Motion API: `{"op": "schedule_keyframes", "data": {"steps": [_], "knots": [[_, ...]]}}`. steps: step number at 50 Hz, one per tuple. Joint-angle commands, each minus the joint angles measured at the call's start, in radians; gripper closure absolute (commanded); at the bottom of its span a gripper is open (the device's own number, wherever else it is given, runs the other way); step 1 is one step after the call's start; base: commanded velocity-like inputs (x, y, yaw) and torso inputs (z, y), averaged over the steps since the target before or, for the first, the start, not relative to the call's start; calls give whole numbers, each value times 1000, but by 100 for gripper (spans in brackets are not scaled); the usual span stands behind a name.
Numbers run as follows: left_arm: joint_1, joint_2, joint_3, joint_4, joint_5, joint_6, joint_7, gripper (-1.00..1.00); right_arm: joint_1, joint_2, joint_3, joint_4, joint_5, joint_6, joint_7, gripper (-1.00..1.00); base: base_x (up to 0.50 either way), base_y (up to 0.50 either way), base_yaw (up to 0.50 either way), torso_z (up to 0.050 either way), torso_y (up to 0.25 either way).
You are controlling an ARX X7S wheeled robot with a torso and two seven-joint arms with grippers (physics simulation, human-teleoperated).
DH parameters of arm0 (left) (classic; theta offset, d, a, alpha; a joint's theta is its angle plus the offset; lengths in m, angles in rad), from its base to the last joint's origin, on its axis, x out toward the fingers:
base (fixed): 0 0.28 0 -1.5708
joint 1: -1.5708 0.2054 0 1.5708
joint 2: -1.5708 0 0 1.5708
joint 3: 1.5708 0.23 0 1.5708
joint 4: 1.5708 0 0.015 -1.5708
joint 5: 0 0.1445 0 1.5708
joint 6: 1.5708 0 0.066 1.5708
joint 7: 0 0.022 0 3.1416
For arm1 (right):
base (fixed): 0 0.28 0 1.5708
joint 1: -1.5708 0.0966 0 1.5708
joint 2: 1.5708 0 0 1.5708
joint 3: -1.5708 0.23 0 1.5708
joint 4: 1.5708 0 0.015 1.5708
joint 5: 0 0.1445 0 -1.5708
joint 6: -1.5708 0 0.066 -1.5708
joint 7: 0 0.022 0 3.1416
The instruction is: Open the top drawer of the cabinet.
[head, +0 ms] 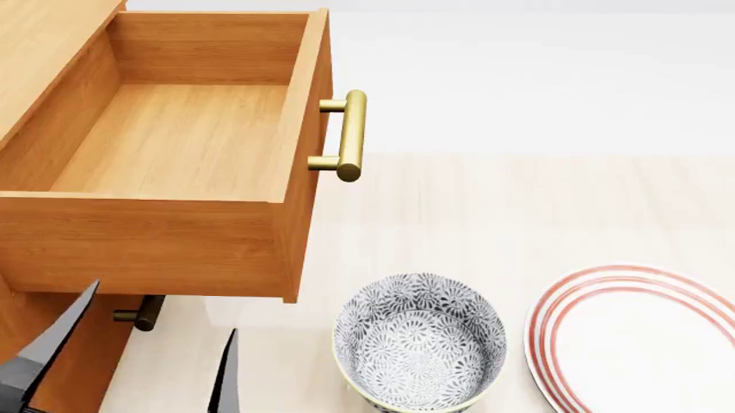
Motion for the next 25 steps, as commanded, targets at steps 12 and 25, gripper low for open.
{"op": "schedule_keyframes", "data": {"steps": [12, 25], "knots": [[75, -85, -123, -163, -3, 182, -116, -100, -3, -50, 148, -42, -28, -206, 85, -100, 0, 0, 0, 0, 0], [138, -66, -148, -249, 178, 237, -265, -100, 14, -72, 222, -20, -96, -287, 184, -100, 0, 0, 0, 0, 0]]}}
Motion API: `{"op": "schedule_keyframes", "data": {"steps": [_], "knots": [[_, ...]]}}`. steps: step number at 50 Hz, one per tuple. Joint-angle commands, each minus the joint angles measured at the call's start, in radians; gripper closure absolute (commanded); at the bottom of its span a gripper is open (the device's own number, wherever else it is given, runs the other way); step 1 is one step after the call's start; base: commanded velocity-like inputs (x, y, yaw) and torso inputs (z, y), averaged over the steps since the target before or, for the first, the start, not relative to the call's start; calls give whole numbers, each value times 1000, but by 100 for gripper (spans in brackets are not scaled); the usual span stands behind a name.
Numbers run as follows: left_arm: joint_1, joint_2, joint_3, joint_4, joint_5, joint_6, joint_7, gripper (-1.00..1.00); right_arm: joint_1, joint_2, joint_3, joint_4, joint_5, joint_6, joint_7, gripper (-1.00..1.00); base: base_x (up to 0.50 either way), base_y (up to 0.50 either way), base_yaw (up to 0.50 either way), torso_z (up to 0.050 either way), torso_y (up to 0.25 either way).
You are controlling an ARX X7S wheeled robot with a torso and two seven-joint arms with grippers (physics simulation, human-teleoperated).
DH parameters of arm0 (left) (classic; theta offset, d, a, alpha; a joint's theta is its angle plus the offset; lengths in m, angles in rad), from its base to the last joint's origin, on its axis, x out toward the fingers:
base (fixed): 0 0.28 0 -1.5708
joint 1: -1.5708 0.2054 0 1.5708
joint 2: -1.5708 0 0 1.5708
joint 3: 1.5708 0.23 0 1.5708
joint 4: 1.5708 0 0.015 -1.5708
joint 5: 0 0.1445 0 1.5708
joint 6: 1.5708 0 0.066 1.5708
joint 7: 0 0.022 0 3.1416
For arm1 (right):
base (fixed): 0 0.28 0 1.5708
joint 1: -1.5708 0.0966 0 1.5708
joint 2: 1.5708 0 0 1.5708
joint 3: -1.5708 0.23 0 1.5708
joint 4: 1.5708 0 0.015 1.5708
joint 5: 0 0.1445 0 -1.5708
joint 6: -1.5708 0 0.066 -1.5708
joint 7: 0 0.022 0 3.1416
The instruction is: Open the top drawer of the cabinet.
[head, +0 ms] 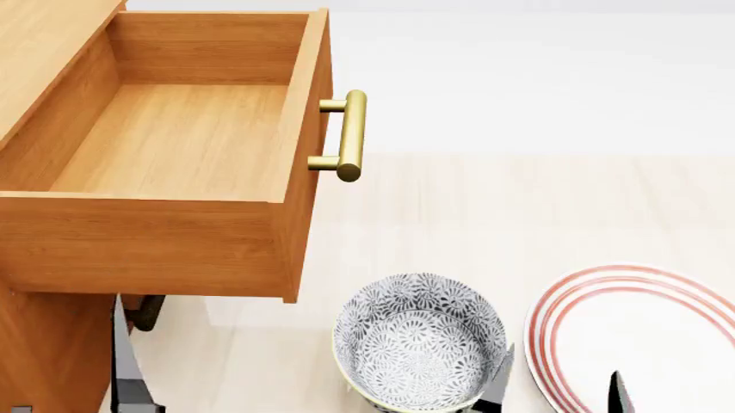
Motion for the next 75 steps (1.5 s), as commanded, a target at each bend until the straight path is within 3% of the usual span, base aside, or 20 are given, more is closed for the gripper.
{"op": "schedule_keyframes", "data": {"steps": [1, 4, 7, 15, 31, 42, 54, 75], "knots": [[50, 13, -62, -72, 130, 65, -101, -100, 9, -34, 83, 1, -63, -69, 59, -100, 0, 0, 0, 0, 0], [73, 11, -88, -61, 195, 43, -141, -100, 9, -44, 108, 4, -97, -89, 105, -100, 0, 0, 0, 0, 0], [142, 2, -184, -42, 269, 41, -148, -100, 12, -49, 139, -3, -144, -125, 152, -100, 0, 0, 0, 0, 0], [366, 8, -520, -20, 386, 58, -151, -100, 10, -58, 182, -21, -199, -197, 209, -100, 0, 0, 0, 0, 0], [573, 3, -920, 72, 427, 3, -145, -100, 34, -59, 268, -44, -287, -315, 297, -100, 0, 0, 0, 0, 0], [719, -65, -1203, 237, 393, -53, -140, -100, 48, -47, 336, -117, -362, -380, 349, -100, 0, 0, 0, 0, 0], [862, -91, -1458, 353, 373, -107, -128, -100, 61, -31, 376, -155, -377, -379, 370, -100, 0, 0, 0, 0, 0], [978, -31, -1685, 406, 412, -118, -90, -100, 80, -11, 431, -244, -415, -373, 398, -100, 0, 0, 0, 0, 0]]}}
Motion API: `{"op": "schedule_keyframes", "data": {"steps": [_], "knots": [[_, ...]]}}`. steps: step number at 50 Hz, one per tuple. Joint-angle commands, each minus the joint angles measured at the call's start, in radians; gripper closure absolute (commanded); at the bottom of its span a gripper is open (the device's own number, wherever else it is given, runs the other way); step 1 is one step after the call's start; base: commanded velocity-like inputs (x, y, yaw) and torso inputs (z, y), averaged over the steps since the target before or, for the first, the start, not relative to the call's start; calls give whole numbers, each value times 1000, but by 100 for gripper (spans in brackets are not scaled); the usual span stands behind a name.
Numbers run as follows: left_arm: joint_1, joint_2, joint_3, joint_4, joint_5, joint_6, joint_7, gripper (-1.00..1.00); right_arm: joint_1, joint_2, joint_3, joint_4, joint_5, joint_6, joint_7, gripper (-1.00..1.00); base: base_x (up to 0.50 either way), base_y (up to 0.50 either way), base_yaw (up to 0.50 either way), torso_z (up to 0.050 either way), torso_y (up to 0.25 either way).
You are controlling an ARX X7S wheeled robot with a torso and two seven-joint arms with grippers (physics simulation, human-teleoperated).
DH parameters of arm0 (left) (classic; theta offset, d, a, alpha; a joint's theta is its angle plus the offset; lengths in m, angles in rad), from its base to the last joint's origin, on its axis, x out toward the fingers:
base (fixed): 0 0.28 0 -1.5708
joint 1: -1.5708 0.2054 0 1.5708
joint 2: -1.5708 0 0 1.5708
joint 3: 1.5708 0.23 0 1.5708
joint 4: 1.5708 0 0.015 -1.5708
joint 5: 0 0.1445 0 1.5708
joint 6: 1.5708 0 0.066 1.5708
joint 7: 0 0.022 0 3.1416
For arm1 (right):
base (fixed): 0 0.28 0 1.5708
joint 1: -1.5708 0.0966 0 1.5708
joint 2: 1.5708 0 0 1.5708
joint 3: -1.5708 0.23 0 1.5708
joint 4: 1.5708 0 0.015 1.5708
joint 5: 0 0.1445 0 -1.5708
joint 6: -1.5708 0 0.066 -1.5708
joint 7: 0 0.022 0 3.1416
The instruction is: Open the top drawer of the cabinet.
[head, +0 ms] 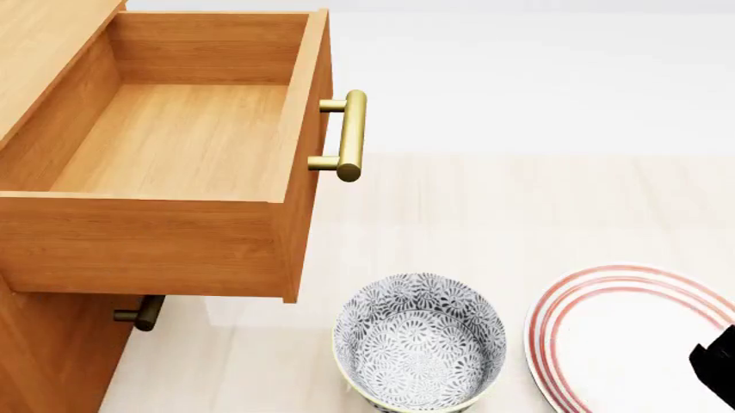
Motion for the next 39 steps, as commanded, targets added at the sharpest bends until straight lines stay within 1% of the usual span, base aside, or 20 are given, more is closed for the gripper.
{"op": "schedule_keyframes", "data": {"steps": [1, 5, 13, 14, 18, 23, 28, 32, 39], "knots": [[62, 43, -154, 45, 34, -10, 41, -100, 13, -4, 57, -61, -34, 9, -3, -100, 0, 0, 0, 0, 0], [79, 51, -196, 60, 25, -13, 51, -100, 19, 1, 71, -63, -40, 6, 4, -100, 0, 0, 0, 0, 0], [94, 68, -243, 63, 21, -10, 67, -100, 21, 5, 81, -88, -42, 11, 10, -100, 0, 0, 0, 0, 0], [106, 68, -264, 73, 41, -36, 71, -100, 21, 5, 85, -96, -49, 11, 12, -100, 0, 0, 0, 0, 0], [124, 77, -319, 70, -10, -13, 84, -100, 22, 8, 88, -105, -49, 12, 12, -100, 0, 0, 0, 0, 0], [91, 81, -266, 70, 18, -29, 101, -100, 18, 11, 90, -106, -49, 7, 14, -100, 0, 0, 0, 0, 0], [94, 88, -278, 73, 12, -24, 112, -100, 15, 13, 92, -106, -46, 4, 15, -100, 0, 0, 0, 0, 0], [84, 93, -264, 77, 20, -26, 121, -100, 15, 14, 92, -108, -46, 5, 16, -100, 0, 0, 0, 0, 0], [33, 90, -184, 75, 24, -20, 158, -100, 13, 10, 77, -109, -59, 6, 12, -100, 0, 0, 0, 0, 0]]}}
